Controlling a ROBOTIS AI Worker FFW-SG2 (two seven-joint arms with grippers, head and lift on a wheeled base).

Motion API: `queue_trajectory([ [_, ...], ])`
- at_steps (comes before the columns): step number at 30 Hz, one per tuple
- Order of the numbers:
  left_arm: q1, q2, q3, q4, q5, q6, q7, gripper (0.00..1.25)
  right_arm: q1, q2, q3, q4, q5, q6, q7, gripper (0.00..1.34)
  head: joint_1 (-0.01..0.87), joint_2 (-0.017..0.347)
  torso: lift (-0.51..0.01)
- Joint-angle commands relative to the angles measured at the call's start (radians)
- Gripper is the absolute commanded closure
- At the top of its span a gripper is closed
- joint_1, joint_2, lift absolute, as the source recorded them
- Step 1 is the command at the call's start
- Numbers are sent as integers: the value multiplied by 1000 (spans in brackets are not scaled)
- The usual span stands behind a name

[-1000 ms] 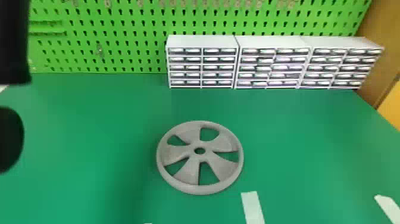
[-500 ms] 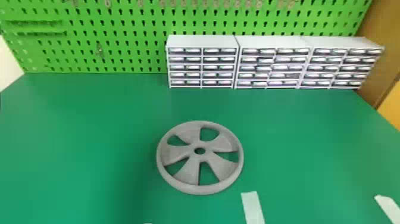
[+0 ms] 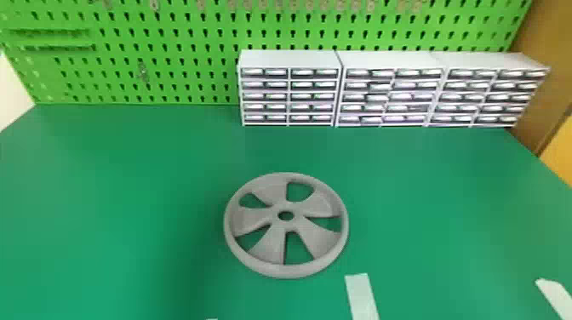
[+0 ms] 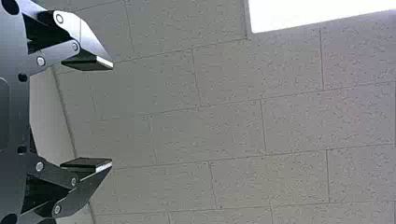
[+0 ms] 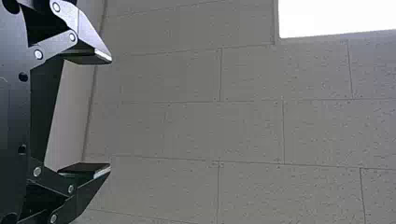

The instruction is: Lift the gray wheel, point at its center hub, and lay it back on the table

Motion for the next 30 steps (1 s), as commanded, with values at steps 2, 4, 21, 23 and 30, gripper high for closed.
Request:
queue_trajectory([
  [2,9,0,8,2,3,-2,4,510,-4,0,8,2,1,4,-2,446,692,48,-96],
  [4,13,0,14,2,5,-2,7,510,-5,0,13,2,9,4,-2,446,692,48,-96],
  [21,21,3,8,4,3,0,14,510,-7,0,36,28,-4,12,-8,449,692,48,-96],
  [23,22,5,8,2,3,0,14,510,-10,0,36,28,-2,12,-8,449,692,48,-96],
  [30,25,6,9,2,3,0,14,510,-12,0,39,28,6,12,-9,449,692,48,-96],
])
